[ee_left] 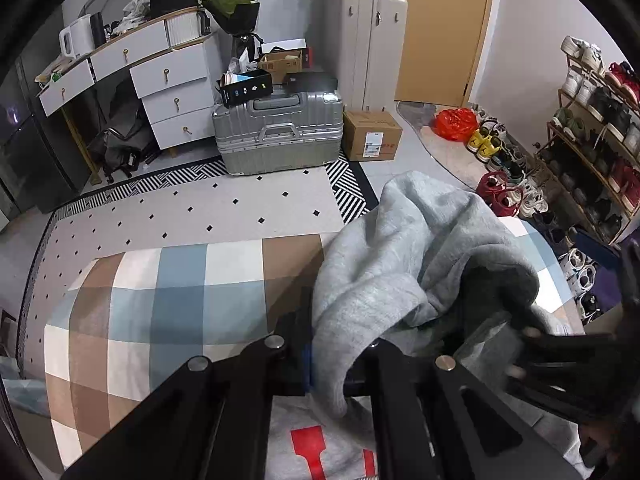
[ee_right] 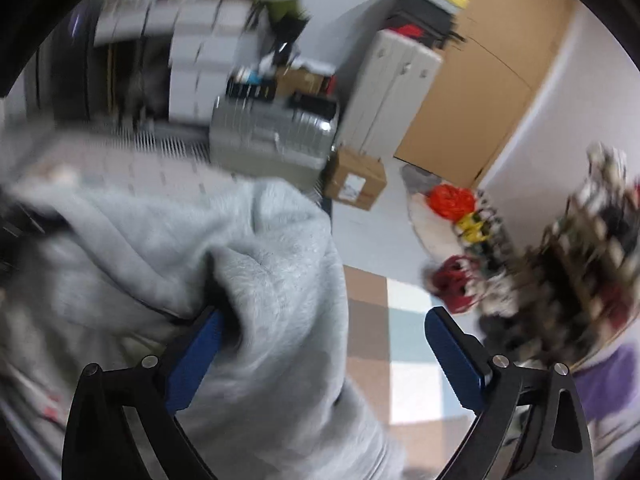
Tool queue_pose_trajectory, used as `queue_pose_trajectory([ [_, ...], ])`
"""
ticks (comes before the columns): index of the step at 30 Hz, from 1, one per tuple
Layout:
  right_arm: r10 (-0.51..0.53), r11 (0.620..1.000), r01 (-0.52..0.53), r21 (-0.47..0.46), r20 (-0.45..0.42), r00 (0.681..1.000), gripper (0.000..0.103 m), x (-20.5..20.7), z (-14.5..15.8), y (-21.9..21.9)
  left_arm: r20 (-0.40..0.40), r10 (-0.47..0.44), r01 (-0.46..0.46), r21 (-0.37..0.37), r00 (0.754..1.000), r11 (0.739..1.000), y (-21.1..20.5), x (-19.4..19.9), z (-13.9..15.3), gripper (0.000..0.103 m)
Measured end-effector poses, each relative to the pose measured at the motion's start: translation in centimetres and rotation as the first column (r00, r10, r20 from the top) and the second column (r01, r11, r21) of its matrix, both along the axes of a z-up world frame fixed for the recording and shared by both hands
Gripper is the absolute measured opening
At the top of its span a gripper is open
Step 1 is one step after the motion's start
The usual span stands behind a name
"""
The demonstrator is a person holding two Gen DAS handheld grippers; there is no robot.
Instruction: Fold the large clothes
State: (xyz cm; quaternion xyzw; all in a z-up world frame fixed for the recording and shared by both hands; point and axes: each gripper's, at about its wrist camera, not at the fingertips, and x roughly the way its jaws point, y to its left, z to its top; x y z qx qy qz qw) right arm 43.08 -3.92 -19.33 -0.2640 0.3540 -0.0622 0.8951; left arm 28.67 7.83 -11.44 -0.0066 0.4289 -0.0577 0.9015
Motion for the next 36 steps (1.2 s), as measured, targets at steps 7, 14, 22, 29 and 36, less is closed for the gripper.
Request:
queue_pose_trajectory([
  [7, -0.028, 0.999, 0.031, 0.016, -0.142, 0.989, 0.022, 4.4, -3.0, -0.1, 0.008, -0.019, 0.020, -0.042, 1.000, 0.999, 0.7, 0.0, -0.3, 0.002],
  [14, -0.058, 0.947, 0.065, 0.315, -0.033, 0.998, 0.002, 0.7, 0.9, -3.2, 0.013, -0.017, 0.019, -0.130, 1.000, 0.991, 1.9, -1.9, 1.0, 0.002],
  [22, 0.043, 0.884, -0.141, 0.445, 0.223, 0.974, 0.002, -9.0, 11.0, -3.6, 0.121, -0.053, 0.082, -0.255, 0.991, 0.963, 2.2, -8.2, 7.1, 0.002],
  [29, 0.156, 0.828, -0.314, 0.464, 0.346, 0.925, 0.002, -19.8, 16.5, -2.5, 0.184, -0.100, 0.158, -0.334, 0.978, 0.929, 2.5, -15.3, 10.3, 0.002],
  [36, 0.182, 0.768, -0.348, 0.538, 0.337, 0.924, 0.002, -26.0, 14.9, -2.9, 0.074, -0.107, 0.129, -0.425, 0.991, 0.896, 4.7, -18.7, 8.6, 0.013],
])
